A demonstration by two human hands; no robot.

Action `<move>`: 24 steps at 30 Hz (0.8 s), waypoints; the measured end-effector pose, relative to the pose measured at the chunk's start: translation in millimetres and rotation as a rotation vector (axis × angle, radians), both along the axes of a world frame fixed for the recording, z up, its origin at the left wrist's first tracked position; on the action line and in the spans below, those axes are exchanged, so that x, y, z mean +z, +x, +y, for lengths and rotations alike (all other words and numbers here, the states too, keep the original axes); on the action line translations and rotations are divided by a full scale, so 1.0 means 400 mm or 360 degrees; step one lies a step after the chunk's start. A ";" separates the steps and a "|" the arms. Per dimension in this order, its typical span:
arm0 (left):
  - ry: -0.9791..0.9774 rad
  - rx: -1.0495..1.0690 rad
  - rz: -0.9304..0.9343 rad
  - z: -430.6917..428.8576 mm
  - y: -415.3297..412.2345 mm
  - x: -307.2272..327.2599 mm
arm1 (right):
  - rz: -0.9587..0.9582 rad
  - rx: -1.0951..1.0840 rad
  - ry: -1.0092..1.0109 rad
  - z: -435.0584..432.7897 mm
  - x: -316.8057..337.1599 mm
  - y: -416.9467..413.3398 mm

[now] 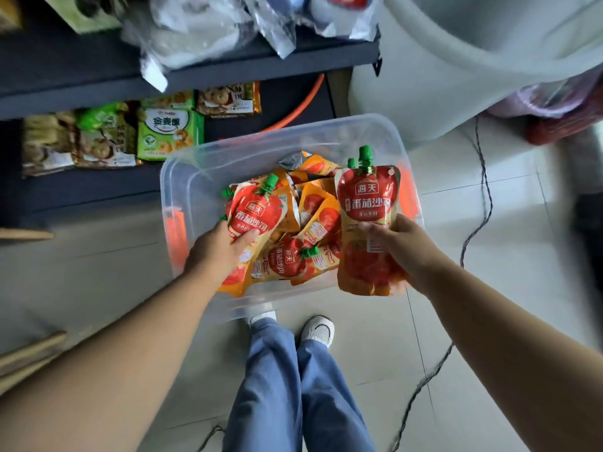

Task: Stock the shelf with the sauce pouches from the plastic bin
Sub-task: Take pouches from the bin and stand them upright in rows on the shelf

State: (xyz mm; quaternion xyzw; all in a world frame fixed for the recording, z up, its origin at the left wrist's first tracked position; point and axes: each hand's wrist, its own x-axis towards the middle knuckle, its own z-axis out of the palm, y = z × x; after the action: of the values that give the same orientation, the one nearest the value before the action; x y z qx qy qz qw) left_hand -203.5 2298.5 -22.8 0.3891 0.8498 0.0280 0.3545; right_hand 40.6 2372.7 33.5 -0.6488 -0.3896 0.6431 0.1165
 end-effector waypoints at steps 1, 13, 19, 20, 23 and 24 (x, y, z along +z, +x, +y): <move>0.0108 0.0156 -0.0022 -0.003 0.000 0.048 | 0.0042 -0.0014 -0.0034 -0.007 0.036 -0.001; 0.0939 0.0784 -0.0755 -0.049 -0.041 0.745 | 0.0600 0.0227 0.0314 0.042 0.622 -0.107; 0.1361 0.0762 -0.0607 -0.057 -0.120 1.054 | 0.0734 0.0462 0.0738 0.044 0.911 -0.237; 0.1424 0.0744 -0.0575 -0.058 -0.134 1.094 | 0.0752 0.0492 0.0803 0.044 0.951 -0.259; 0.1639 0.0696 -0.0515 -0.084 -0.198 1.220 | 0.0753 0.0590 0.1016 0.029 1.086 -0.348; 0.1701 0.0681 -0.0518 -0.093 -0.224 1.255 | 0.0748 0.0605 0.1089 0.024 1.125 -0.381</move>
State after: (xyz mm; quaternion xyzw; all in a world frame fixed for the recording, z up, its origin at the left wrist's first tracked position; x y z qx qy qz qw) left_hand -293.2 2261.1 479.3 0.3246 0.7121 0.5818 0.2218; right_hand -111.6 2382.2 483.6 -0.3264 -0.6548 0.6173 0.2894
